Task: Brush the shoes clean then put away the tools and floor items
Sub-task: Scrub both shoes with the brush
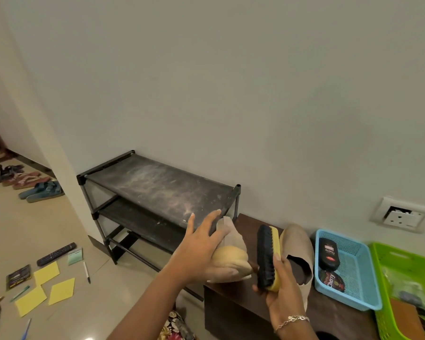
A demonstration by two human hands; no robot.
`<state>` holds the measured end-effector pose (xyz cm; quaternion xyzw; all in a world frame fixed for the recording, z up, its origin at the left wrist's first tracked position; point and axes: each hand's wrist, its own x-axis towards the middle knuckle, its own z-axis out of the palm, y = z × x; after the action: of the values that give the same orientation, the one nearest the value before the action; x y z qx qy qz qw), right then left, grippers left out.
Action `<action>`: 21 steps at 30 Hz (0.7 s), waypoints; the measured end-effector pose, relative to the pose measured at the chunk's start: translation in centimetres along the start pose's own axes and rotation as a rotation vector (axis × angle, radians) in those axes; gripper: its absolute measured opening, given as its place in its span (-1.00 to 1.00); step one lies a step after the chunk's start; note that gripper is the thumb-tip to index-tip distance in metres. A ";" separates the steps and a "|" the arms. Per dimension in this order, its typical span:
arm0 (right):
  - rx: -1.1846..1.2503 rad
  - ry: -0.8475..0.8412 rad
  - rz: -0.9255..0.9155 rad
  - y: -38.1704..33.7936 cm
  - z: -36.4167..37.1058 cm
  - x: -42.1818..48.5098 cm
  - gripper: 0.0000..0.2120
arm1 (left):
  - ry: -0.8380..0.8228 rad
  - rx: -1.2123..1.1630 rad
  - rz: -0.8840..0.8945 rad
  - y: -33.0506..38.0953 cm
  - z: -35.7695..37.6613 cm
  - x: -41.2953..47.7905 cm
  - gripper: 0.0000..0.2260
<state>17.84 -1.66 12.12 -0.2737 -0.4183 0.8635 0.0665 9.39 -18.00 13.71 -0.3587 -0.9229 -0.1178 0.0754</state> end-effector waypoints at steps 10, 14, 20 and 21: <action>-0.024 -0.063 -0.017 0.9 1.4 0.7 -0.79 | 0.148 -0.192 -0.265 2.5 1.1 -0.3 -0.33; -0.104 -0.062 -0.079 1.7 1.5 1.5 -0.77 | 0.271 -0.355 -0.340 3.1 2.1 0.7 -0.46; -0.977 -0.317 -0.835 1.0 -0.3 3.0 -0.58 | 0.323 -0.583 -0.407 2.5 2.5 1.6 -0.38; -1.137 -0.370 -0.910 0.5 -0.6 4.0 -0.55 | 0.326 -0.643 -0.429 2.4 2.5 1.6 -0.35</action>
<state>14.83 -0.19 9.77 0.0838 -0.8761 0.4335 0.1937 9.70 -14.61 12.04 -0.1400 -0.8690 -0.4680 0.0785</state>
